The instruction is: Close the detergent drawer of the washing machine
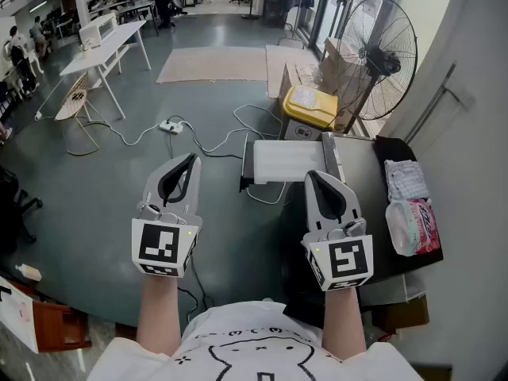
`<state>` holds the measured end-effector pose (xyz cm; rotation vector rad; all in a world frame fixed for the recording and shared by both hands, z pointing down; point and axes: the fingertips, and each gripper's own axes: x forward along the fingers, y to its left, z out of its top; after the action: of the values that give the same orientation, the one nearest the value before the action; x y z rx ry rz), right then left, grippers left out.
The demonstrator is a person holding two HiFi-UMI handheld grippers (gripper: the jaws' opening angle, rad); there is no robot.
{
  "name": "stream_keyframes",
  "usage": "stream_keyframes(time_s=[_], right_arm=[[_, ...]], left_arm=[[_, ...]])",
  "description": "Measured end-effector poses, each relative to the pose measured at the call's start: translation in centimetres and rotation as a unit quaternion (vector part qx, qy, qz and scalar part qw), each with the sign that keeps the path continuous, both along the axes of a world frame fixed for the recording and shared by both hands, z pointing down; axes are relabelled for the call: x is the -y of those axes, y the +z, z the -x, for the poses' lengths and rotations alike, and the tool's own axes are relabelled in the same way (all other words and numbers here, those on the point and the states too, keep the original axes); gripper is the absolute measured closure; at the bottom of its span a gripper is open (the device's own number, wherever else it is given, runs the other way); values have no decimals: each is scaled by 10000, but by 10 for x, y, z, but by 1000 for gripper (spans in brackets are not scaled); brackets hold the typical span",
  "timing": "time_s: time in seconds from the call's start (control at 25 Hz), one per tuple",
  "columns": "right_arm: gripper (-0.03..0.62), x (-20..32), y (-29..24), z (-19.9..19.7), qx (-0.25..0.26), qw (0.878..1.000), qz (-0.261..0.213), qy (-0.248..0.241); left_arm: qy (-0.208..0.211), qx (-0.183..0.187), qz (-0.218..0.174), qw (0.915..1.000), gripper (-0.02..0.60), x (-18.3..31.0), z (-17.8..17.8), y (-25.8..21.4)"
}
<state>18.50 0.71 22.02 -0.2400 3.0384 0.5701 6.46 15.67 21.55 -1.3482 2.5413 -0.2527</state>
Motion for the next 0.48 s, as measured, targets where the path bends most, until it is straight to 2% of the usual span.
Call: stream_keyframes(time_s=[0.48], right_arm=[[594,-23,8,7,34,9995,241,211]], left_arm=[[88,17,50,9999,566,-31,12,5]])
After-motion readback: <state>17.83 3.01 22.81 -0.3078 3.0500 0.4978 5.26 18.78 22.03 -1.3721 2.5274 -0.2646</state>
